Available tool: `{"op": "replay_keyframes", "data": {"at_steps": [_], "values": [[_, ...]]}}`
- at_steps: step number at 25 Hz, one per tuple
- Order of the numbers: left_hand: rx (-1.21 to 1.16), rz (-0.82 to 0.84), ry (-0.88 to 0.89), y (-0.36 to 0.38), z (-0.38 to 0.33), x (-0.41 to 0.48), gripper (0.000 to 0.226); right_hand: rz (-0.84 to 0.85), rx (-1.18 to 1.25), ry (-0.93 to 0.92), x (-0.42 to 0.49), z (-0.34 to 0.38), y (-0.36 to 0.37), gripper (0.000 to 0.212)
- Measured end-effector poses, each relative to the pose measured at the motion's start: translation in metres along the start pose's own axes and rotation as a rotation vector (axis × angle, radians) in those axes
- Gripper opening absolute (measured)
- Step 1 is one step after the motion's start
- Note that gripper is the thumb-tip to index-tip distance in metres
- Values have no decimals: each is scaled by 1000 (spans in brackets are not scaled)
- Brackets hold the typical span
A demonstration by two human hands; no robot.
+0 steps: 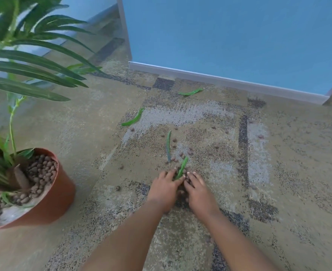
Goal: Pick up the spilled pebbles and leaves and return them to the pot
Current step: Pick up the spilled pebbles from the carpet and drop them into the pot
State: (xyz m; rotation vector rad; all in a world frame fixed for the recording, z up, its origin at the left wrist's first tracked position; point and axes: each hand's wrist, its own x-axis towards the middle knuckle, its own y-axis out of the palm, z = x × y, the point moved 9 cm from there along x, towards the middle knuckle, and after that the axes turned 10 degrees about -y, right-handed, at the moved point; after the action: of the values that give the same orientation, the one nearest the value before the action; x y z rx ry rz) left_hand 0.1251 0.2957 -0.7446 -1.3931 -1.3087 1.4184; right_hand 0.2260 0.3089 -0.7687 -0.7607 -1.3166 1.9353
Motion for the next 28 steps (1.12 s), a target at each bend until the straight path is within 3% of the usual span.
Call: {"op": "replay_keyframes", "data": {"at_steps": [4,10,13,16,20,23,26,28], "values": [[-46,25,-73,-5,-3,-1,34,-60,231,153,-15,-7,-7,43],[-115,132,-148,-8,6,-7,23,-135,329,136,-16,-5,-29,23],[-161,141,-184,-63,24,-10,21,-202,325,272,-7,-13,-45,16],[-302,57,-224,-142,78,-28,24,-334,558,363,12,23,-68,17],[-286,-22,-285,-216,195,-106,18,-240,845,77,68,170,-84,18],[-258,-131,-414,-222,272,-170,12,-122,876,-222,90,290,-91,20],[-172,-69,-611,-183,332,-193,19,-51,682,-484,97,365,-89,24],[-127,6,-612,-160,352,-191,20,53,401,-624,104,396,-74,26]]}}
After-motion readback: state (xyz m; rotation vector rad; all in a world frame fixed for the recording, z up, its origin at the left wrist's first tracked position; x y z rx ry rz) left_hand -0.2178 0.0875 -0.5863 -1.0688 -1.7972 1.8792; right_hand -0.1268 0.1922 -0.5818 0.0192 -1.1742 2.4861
